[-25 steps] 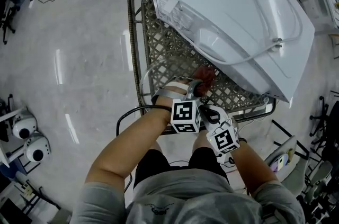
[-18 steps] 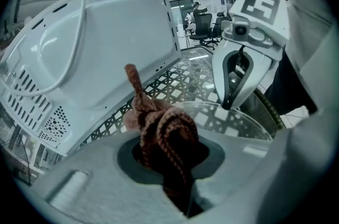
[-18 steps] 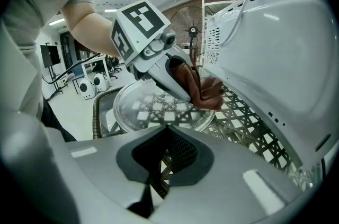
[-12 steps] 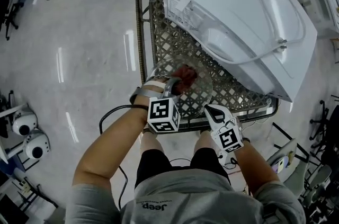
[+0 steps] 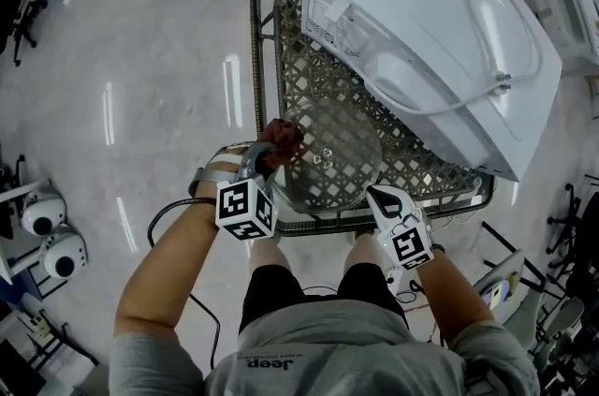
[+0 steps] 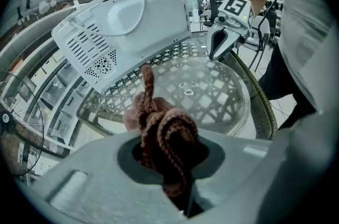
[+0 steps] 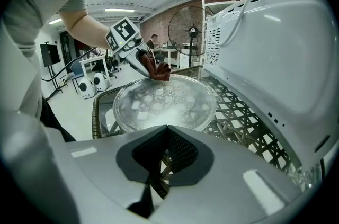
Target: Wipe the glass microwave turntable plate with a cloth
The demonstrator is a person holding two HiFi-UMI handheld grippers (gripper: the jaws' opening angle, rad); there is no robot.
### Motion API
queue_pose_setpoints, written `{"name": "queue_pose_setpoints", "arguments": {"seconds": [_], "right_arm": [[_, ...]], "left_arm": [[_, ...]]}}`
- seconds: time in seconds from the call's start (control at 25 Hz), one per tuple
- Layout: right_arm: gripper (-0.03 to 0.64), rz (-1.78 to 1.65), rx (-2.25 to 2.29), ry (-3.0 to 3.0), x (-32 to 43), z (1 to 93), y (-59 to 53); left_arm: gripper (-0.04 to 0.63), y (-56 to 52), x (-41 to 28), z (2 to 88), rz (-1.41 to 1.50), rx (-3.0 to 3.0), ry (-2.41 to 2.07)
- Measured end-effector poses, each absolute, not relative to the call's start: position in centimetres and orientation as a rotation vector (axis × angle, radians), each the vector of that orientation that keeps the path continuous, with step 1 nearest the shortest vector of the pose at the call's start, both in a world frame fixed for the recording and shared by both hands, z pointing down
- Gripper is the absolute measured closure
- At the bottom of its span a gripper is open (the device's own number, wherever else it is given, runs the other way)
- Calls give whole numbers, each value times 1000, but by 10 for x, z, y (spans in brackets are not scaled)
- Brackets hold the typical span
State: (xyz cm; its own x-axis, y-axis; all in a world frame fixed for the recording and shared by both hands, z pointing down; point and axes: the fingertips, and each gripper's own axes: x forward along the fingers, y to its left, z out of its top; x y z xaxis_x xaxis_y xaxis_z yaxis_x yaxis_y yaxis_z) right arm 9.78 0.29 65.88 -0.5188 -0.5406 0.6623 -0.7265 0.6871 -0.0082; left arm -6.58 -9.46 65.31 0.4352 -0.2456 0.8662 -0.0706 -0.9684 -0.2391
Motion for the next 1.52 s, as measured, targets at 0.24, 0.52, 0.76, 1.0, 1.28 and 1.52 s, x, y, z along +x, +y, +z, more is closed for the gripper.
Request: {"name": "queue_pose_setpoints", "arguments": {"seconds": [0.24, 0.52, 0.76, 1.0, 1.28, 1.52], "right_arm": [[607, 382, 965, -2256, 96, 659, 3], [607, 376, 959, -2258, 96, 659, 4], [607, 371, 958, -2263, 95, 659, 4], [607, 363, 955, -2251, 98, 658, 3], [607, 371, 958, -2258, 97, 660, 4], [607, 363, 957, -2255, 97, 660, 3]], "left_arm": [[528, -94, -60, 649, -1560, -2484, 293], [528, -61, 51, 629, -1303, -2578, 132], [528, -34, 137, 638, -1196, -2542, -25], [528, -38, 144, 658, -1288, -2537, -69], [528, -42, 98, 663, -1376, -2510, -59], [528, -53, 11, 662, -1488, -2486, 58]]}}
